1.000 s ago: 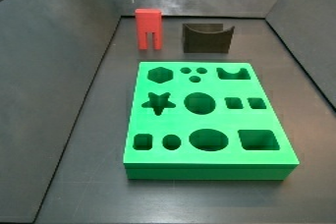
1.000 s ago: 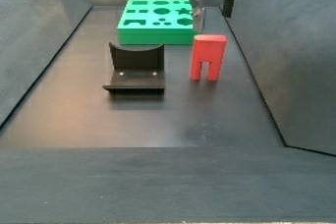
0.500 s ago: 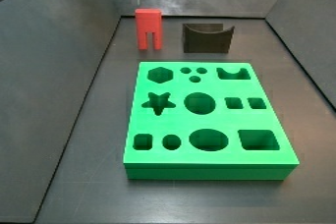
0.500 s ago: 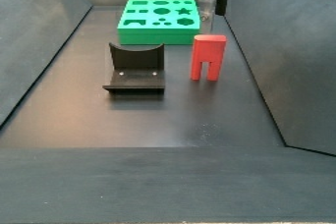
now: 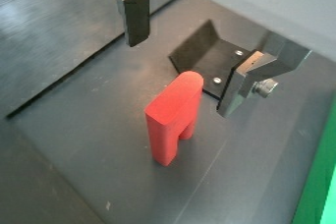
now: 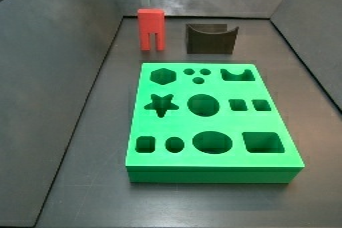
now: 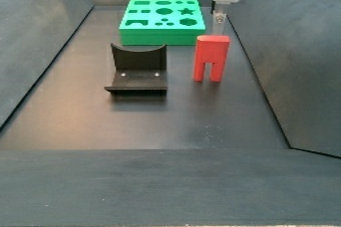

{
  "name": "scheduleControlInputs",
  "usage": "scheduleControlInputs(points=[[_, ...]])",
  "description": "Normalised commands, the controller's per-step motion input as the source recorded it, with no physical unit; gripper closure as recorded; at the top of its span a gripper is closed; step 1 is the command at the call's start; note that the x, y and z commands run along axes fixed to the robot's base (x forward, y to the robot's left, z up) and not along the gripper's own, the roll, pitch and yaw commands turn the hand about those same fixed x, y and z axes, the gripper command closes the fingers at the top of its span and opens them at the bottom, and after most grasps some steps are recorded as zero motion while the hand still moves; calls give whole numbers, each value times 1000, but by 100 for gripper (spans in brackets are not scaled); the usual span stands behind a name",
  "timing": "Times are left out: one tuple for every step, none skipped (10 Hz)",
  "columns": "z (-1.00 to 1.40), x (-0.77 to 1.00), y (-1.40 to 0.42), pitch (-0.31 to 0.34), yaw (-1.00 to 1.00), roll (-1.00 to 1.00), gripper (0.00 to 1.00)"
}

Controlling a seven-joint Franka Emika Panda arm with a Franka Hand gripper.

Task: Pick up the square-circle object. Move up. Place the square-circle object on the fixture. Regrasp the square-circle object. Rotate the square-circle object. Move to above the board. Insert the square-circle object.
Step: Rotate the square-circle object.

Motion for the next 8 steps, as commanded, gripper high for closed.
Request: scheduleControlInputs(points=[[-25,30,2,6,1000,0,0],[-25,30,2,7,1000,0,0],[-25,30,2,7,1000,0,0],[-25,30,2,7,1000,0,0],[-24,31,2,7,1000,0,0],[-24,31,2,8,1000,0,0],[-23,31,2,8,1000,0,0],[-23,31,2,9,1000,0,0]])
